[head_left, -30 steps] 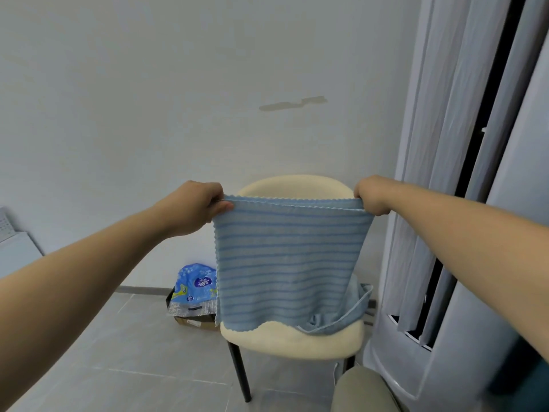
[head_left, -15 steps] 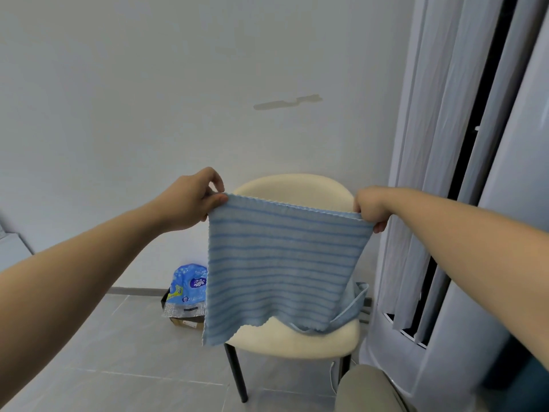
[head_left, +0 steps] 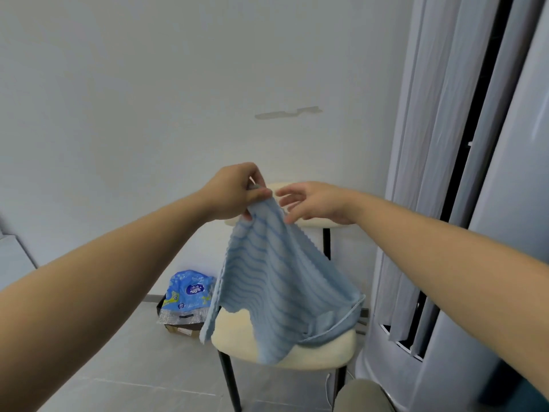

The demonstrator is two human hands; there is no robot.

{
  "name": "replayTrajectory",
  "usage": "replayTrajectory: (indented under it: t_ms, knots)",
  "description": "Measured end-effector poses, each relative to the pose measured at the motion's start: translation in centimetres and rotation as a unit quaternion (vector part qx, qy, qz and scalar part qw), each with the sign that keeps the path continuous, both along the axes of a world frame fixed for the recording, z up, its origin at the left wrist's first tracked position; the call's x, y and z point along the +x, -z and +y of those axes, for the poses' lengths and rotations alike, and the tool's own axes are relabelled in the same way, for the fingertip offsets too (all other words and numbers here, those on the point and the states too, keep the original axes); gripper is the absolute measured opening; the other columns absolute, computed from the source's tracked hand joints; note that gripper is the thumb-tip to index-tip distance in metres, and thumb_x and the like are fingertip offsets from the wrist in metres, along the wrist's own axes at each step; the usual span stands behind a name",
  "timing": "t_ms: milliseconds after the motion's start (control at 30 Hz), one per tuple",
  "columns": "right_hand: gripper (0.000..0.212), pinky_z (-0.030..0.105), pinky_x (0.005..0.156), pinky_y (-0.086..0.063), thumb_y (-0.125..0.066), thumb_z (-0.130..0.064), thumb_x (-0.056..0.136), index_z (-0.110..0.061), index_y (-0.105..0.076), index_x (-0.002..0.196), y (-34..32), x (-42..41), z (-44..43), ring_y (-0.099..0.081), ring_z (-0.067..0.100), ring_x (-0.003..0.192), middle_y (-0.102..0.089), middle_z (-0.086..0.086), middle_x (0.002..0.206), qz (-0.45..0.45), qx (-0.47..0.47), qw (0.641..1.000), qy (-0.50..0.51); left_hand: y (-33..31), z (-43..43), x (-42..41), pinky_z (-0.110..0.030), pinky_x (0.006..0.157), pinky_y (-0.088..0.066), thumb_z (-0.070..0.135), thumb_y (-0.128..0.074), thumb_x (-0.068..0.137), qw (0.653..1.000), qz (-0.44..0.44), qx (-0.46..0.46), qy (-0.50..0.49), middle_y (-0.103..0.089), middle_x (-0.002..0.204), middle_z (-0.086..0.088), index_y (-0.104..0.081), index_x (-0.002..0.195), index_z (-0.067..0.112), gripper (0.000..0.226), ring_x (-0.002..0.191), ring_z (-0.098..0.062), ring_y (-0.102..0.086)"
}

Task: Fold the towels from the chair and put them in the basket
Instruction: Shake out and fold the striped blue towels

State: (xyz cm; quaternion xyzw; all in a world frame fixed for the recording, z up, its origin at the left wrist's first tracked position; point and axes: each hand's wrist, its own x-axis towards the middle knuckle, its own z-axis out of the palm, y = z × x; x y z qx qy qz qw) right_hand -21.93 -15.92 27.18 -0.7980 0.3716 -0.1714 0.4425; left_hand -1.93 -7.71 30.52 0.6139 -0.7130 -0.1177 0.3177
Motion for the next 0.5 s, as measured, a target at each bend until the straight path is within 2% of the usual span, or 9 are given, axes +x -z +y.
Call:
replayTrajectory:
  t_ms: [100, 167, 267, 333, 400, 500]
  knots:
    - [0.029, 0.017, 0.07, -0.046, -0.078, -0.015, 0.084, -0.022, -0.07, 0.111, -0.5, 1.8, 1.1, -0.063, 0.004, 0.083, -0.07, -0.007, 0.093, -0.067, -0.041, 0.997, 0.005, 0.1, -0.5, -0.9, -0.039, 0.056, -0.055, 0.034, -0.077, 0.087, 0.998, 0.056, -0.012, -0.009, -0.073, 0.083, -0.009, -0.051, 0.101, 0.012, 0.037, 0.052, -0.027, -0.07]
    - [0.014, 0.015, 0.064, -0.046, -0.075, -0.012, 0.085, -0.023, -0.073, 0.094, -0.6, 2.3, 1.1, -0.062, 0.004, 0.076, -0.069, -0.008, 0.085, -0.079, -0.077, 0.993, 0.031, 0.3, -0.6, -1.1, -0.037, 0.055, -0.055, 0.033, -0.08, 0.084, 0.995, 0.091, -0.026, -0.027, -0.073, 0.084, -0.009, -0.049, 0.104, 0.011, 0.043, 0.054, -0.025, -0.07]
    - [0.01, 0.025, 0.066, -0.047, -0.072, -0.011, 0.083, -0.021, -0.072, 0.084, -0.7, 2.5, 0.9, -0.059, 0.011, 0.08, -0.067, -0.005, 0.081, -0.068, -0.083, 0.992, 0.061, 1.0, -0.3, -0.9, -0.037, 0.056, -0.06, 0.029, -0.088, 0.074, 0.986, 0.163, -0.001, -0.029, -0.07, 0.087, -0.007, -0.052, 0.109, 0.009, 0.054, 0.067, -0.02, -0.069]
    - [0.009, 0.029, 0.063, -0.048, -0.073, -0.011, 0.081, -0.018, -0.07, 0.08, -0.8, 2.3, 0.8, -0.059, 0.014, 0.08, -0.065, -0.003, 0.08, -0.062, -0.072, 0.993, 0.07, 1.6, -0.1, -0.6, -0.027, 0.049, -0.054, 0.027, -0.091, 0.071, 0.979, 0.197, 0.041, -0.027, -0.069, 0.092, -0.006, -0.054, 0.112, 0.012, 0.057, 0.073, -0.016, -0.069]
    - [0.015, 0.029, 0.058, -0.049, -0.074, -0.008, 0.08, -0.017, -0.063, 0.075, -1.0, 2.3, 0.9, -0.059, 0.017, 0.076, -0.062, 0.0, 0.078, -0.082, -0.047, 0.992, 0.085, 2.6, -0.2, -0.2, -0.021, 0.047, -0.048, 0.021, -0.089, 0.073, 0.98, 0.183, 0.079, -0.028, -0.07, 0.094, -0.008, -0.058, 0.11, 0.013, 0.048, 0.07, -0.012, -0.065]
    - [0.024, 0.028, 0.051, -0.048, -0.064, 0.002, 0.085, -0.017, -0.055, 0.073, -1.3, 2.4, 0.9, -0.055, 0.021, 0.074, -0.055, 0.004, 0.078, -0.138, -0.006, 0.984, 0.114, 4.4, -0.5, 0.1, -0.021, 0.045, -0.045, 0.012, -0.077, 0.082, 0.988, 0.113, 0.104, -0.021, -0.069, 0.1, -0.021, -0.068, 0.101, 0.007, 0.021, 0.068, -0.016, -0.056]
